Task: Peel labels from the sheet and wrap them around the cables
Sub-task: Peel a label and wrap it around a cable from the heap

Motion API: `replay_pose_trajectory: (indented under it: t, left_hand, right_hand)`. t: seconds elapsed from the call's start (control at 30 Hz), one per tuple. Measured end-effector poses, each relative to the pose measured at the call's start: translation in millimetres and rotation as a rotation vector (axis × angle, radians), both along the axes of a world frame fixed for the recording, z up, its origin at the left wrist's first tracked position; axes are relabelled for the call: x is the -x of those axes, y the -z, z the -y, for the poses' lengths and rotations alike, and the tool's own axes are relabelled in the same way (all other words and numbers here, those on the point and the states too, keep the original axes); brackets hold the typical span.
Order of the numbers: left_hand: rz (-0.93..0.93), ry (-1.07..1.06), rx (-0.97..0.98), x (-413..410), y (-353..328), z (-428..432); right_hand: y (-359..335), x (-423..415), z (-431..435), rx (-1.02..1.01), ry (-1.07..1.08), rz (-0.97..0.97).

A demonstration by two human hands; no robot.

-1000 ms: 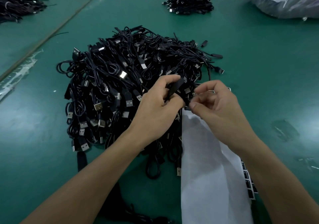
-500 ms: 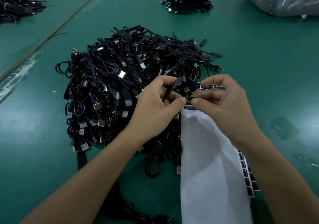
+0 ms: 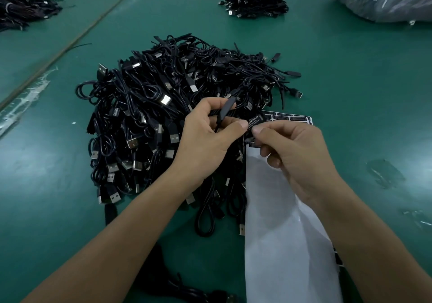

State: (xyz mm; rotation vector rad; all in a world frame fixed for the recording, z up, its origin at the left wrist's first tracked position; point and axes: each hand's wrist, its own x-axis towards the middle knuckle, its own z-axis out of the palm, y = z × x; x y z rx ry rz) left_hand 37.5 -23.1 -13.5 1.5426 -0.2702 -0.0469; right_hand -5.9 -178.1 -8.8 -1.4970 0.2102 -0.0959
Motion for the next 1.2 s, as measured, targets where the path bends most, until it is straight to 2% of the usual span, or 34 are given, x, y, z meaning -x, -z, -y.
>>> replay_pose_trajectory:
  t: [0.37, 0.53, 0.7, 0.8, 0.97, 1.2]
  left_hand:
    - [0.030, 0.003, -0.057, 0, 2, 0]
    - [0.058, -0.028, -0.131, 4, 3, 2]
    - [0.092, -0.002, -0.192, 4, 6, 1]
    - [0.114, 0.015, -0.158, 5, 7, 1]
    - [0.144, 0.021, -0.100, 9, 6, 0]
    - [0.100, 0.067, -0.146, 8, 4, -1]
  right_hand:
    - [-1, -2, -3, -0.074, 0.033, 0.026]
    - [-2, -1, 1, 0.071, 0.138, 0.093]
    - [-8, 0, 4, -0.139, 0.042, 0.039]
    - [-9, 2, 0, -0.284, -0.054, 0.014]
    - [-6, 1, -6, -0.247, -0.031, 0.026]
    - [-6, -1, -5, -0.239, 0.013, 0.023]
